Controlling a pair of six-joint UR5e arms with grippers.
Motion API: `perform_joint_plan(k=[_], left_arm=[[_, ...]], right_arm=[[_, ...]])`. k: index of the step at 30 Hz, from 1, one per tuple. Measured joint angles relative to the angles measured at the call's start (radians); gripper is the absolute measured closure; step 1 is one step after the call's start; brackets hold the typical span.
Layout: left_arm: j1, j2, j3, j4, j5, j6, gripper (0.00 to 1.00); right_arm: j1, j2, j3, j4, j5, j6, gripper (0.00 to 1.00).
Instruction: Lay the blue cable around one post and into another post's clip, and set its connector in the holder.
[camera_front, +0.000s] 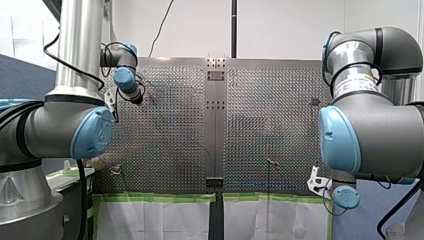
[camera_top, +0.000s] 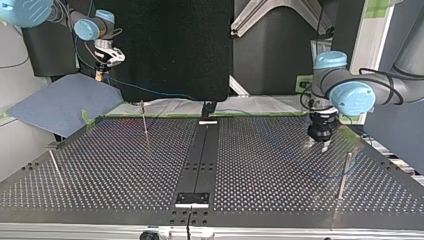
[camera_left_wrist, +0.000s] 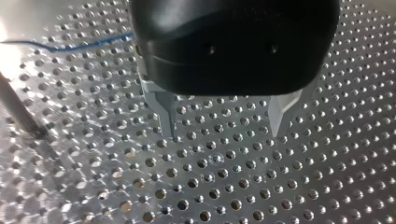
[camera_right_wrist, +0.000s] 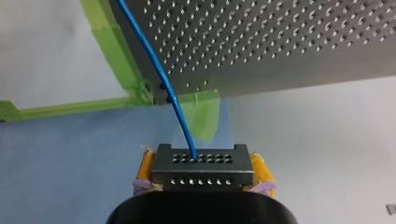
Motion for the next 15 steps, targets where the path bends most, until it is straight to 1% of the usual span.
perform_joint_plan(k=[4, 8, 12, 15], left_arm=[[-0.003, 0.034, -0.032, -0.019, -0.03, 0.001, 0.0], [-0.011, 0.072, -0.07, -0.054, -0.059, 0.016, 0.0], [-0.02, 0.112, -0.102, -0.094, -0.069, 0.027, 0.0], [-0.027, 0.138, -0.109, -0.12, -0.071, 0.03, 0.0]], right_arm=[[0.009, -0.022, -0.001, 0.002, -0.008, 0.0, 1.0], [0.017, -0.029, -0.001, 0.001, -0.004, 0.005, 1.0], [0.024, -0.03, -0.001, 0.0, 0.003, 0.02, 1.0], [0.029, -0.03, -0.001, -0.001, 0.004, 0.03, 1.0]])
